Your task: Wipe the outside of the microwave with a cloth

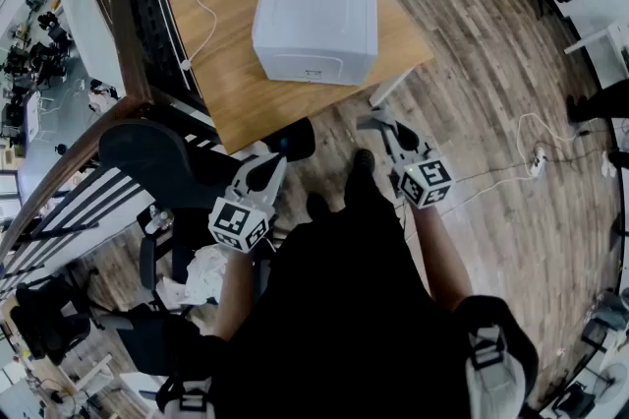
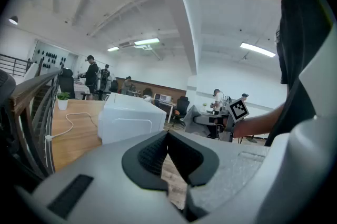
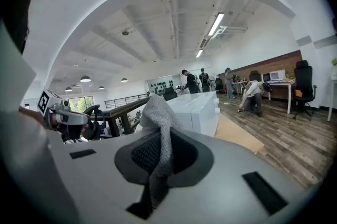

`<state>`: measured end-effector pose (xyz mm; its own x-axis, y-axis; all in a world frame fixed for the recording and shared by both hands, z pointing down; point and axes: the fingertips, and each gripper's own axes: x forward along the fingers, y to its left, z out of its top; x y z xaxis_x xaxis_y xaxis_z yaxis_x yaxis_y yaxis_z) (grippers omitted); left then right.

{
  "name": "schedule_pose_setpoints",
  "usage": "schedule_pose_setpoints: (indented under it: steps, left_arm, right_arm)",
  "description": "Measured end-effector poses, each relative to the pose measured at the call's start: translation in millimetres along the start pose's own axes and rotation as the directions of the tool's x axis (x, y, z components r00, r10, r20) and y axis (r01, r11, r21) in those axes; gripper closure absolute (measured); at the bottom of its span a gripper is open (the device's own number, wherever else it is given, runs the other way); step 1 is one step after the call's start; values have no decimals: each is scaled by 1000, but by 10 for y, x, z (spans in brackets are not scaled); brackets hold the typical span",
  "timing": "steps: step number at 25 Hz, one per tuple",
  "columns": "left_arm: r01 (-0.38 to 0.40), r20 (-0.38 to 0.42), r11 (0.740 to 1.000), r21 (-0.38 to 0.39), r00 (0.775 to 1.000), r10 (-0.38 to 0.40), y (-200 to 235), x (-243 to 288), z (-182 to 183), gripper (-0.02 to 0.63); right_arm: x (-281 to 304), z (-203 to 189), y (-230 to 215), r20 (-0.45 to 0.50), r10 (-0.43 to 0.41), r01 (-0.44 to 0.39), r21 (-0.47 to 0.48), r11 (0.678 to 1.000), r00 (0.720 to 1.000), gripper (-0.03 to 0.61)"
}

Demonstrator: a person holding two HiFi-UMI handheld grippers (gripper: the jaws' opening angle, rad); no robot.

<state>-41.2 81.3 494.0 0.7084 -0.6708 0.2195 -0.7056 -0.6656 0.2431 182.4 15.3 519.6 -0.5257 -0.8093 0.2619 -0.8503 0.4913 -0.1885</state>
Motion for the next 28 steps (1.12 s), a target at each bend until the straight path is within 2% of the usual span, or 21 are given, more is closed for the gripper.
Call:
schedule_pose_setpoints:
  steps: [17, 25, 28]
  left_arm:
    - [-2, 3, 1000, 1, 1000, 2, -120, -106, -72, 612]
    - [-31, -1, 1000, -2, 1000, 31, -24, -44, -6, 612]
    - [-51, 7, 999, -2, 999, 51, 31, 56, 83, 612]
  right_arm:
    - [93, -179, -160, -7, -50, 51, 45, 998, 999, 565]
    - [384, -189, -483, 1, -75, 74, 175, 982, 997, 564]
    - [520, -167, -638, -13, -80, 81, 196, 977, 997, 563]
